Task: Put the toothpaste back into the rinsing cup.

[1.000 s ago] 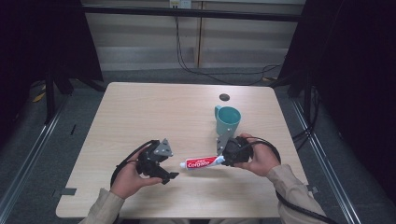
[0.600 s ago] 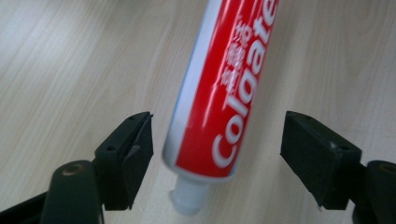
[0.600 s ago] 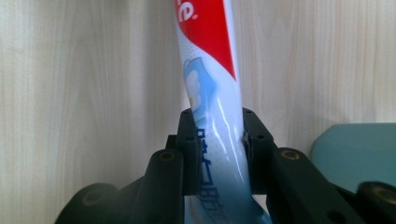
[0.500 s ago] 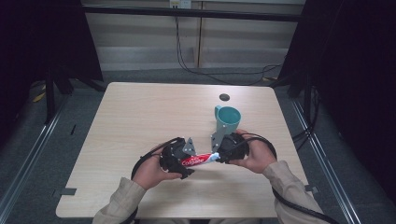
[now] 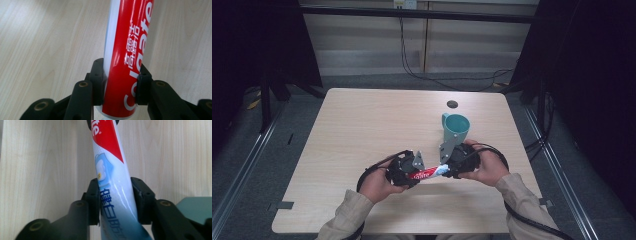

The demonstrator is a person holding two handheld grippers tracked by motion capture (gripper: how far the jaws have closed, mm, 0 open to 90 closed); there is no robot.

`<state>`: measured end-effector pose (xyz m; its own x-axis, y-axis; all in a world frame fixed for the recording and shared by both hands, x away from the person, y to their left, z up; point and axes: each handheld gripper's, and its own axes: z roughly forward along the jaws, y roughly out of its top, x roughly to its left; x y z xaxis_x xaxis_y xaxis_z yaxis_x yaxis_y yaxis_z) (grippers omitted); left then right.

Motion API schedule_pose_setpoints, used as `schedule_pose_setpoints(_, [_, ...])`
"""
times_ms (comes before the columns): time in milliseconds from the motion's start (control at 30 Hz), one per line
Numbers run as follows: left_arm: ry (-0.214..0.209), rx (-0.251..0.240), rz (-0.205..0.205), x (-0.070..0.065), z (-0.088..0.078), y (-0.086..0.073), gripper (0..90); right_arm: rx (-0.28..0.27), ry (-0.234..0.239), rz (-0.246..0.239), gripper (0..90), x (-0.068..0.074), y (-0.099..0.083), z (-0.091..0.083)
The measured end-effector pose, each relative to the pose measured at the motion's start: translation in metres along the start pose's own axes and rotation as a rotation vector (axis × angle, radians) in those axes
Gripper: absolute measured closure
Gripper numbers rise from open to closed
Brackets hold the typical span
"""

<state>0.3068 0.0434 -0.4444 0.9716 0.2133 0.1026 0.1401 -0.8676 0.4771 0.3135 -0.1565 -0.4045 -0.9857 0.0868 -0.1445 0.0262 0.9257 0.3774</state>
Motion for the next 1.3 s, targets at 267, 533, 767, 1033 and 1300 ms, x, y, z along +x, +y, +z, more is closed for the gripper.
schedule_pose_setpoints(267, [0.009, -0.039, -0.014, 0.001, -0.008, -0.001, 71.4, -0.112, -0.088, 0.054, 26.6, 0.001, -0.008, -0.006])
schedule_pose_setpoints(533, [0.01, -0.029, -0.018, 0.005, -0.013, -0.005, 71.8, -0.208, -0.136, 0.159, 17.7, -0.006, -0.033, -0.02])
schedule_pose_setpoints(767, [0.017, -0.045, -0.036, 0.009, -0.019, -0.014, 71.9, -0.278, -0.181, 0.246, 17.7, -0.014, -0.063, -0.034])
schedule_pose_setpoints(1033, [0.024, -0.067, -0.059, 0.012, -0.021, -0.016, 71.9, -0.314, -0.182, 0.359, 17.1, -0.011, -0.086, -0.019])
schedule_pose_setpoints(1300, [0.042, -0.105, -0.106, 0.018, -0.025, -0.018, 71.8, -0.335, -0.147, 0.422, 16.6, -0.005, -0.092, 0.001])
